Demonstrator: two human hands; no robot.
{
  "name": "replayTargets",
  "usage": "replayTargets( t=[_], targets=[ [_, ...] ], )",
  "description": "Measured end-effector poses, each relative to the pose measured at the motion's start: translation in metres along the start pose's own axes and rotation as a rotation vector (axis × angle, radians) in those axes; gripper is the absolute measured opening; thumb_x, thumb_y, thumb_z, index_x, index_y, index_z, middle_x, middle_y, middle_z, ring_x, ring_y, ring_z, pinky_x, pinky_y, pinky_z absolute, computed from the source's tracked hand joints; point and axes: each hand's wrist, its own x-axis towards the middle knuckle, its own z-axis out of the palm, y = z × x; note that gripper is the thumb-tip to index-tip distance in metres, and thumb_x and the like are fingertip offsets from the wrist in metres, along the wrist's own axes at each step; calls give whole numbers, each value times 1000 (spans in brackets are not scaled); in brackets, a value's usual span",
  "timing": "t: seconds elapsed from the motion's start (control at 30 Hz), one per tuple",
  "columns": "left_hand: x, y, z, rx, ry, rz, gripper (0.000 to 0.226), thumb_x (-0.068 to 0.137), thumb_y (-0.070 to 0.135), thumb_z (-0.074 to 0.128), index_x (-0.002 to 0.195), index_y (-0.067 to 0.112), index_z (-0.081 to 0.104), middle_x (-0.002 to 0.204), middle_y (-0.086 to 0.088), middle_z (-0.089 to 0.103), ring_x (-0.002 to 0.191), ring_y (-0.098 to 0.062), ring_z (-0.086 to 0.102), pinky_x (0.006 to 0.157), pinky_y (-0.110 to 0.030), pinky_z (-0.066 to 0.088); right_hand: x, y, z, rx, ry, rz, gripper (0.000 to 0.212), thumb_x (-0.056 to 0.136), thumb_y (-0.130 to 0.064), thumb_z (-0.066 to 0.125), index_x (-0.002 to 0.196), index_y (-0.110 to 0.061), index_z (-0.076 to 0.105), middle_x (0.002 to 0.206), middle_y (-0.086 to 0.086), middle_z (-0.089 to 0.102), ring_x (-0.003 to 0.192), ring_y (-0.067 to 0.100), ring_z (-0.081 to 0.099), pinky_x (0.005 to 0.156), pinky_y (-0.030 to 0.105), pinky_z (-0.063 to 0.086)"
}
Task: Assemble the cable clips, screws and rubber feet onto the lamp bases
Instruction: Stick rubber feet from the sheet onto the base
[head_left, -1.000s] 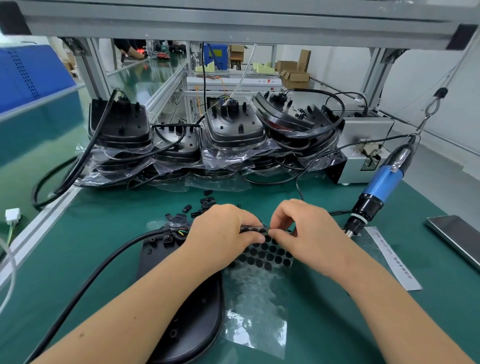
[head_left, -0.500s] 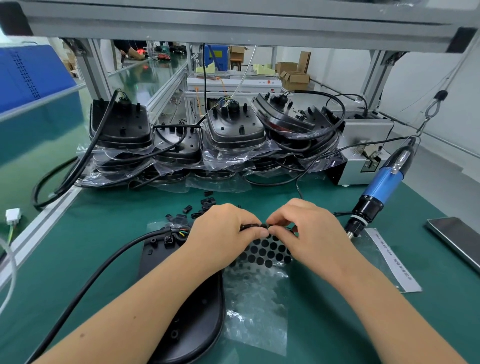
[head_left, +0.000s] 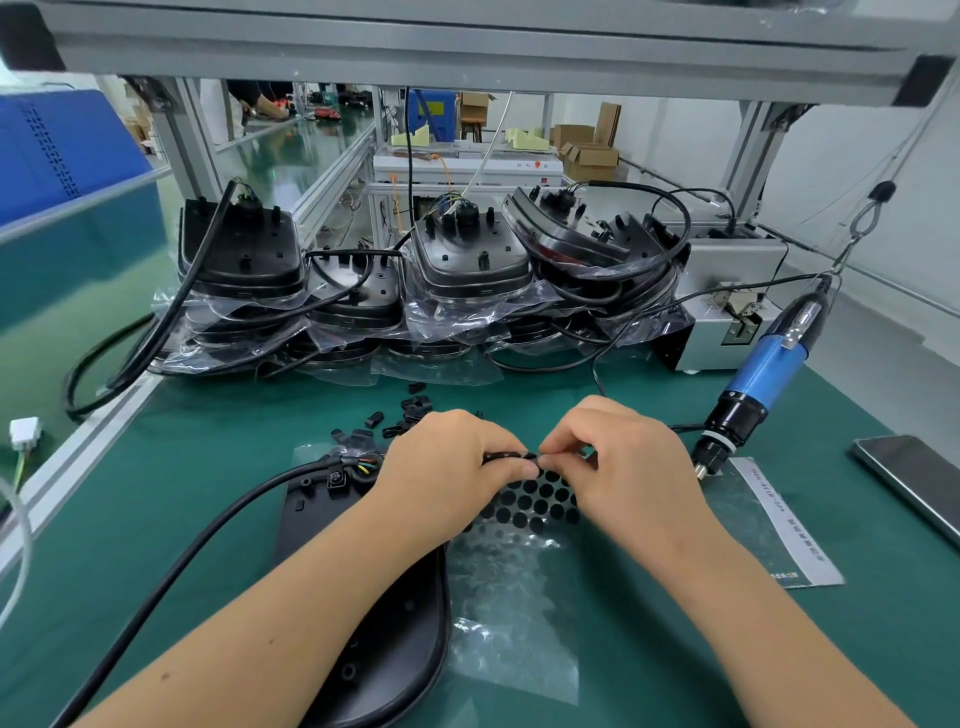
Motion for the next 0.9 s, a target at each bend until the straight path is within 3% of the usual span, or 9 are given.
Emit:
replayTargets(
  t=[0.23,0.43,0.5,0.6,0.73,0.9],
  targets=[
    [-1,1,-1,-6,-5,-1,18,86,46,65,87,31,75,64,6,64,58,-5,53,67,-34,53,-6,1,6,36,97,-6,23,73,-9,80,69,-20,61,71,-12,54,65,9,49,60,24,40],
    [-1,0,-2,7,-12,1,29,86,48,64,80,22,73,63,-1,61,61,-15,55,68,-39,53,-4,7,1,149,-6,58,17,81,-11,76,91,-21,67,83,-16,57,87,0,57,70,10,44],
    [-1,1,-1,9,-17,-1,29,87,48,63,80,21,72,65,-2,63,64,-16,57,69,-41,53,-1,9,-1,134,-72,63,13,83,-14,74,93,-21,71,85,-15,58,84,0,58,71,8,42],
    [-2,1,-1,-2,-25,-6,24,86,49,63,85,27,74,72,3,67,71,-14,60,72,-40,53,5,7,-5,108,-143,66,9,83,-18,74,83,-25,69,83,-13,58,80,2,58,69,11,42],
    [-2,1,-1,5,-22,-3,19,86,50,64,92,35,74,77,9,69,76,-10,61,75,-38,53,8,3,-8,86,-185,74,22,81,-17,74,73,-32,61,79,-13,59,79,3,58,69,19,45],
    [-3,0,0,20,-8,2,19,86,50,63,92,35,74,75,8,69,72,-9,60,72,-36,53,8,1,-7,50,-207,57,18,83,-16,70,76,-27,58,83,-12,57,73,3,54,66,19,42]
  ],
)
